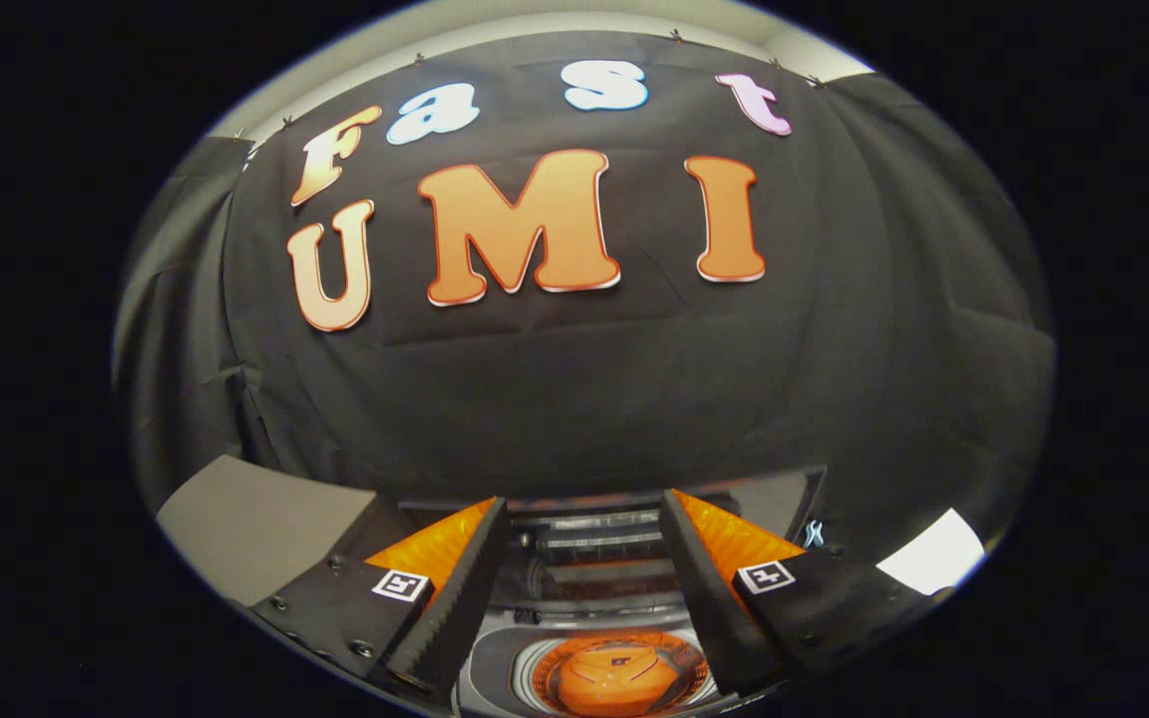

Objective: Put the clothes into the washing machine and then close the washing machine lid.

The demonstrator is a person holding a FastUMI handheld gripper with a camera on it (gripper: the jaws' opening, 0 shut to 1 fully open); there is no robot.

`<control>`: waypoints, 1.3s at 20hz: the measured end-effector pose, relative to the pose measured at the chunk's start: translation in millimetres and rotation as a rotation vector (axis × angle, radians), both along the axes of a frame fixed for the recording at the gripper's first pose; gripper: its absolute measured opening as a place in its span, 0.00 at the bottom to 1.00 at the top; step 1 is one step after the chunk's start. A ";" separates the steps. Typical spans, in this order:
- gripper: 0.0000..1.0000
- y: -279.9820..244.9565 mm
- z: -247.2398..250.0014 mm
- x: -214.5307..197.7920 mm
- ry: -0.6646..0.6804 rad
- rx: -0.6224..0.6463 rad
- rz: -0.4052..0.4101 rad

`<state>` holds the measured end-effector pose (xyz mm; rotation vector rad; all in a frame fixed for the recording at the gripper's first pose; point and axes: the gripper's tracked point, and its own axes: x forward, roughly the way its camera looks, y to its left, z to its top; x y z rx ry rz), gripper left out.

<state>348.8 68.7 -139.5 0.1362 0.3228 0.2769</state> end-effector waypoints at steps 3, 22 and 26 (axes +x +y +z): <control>0.97 6.0 25.3 28.8 -0.034 0.022 0.001; 0.97 8.7 -76.4 123.1 0.141 -0.107 -0.018; 0.97 7.5 -75.0 120.6 0.119 -0.085 -0.023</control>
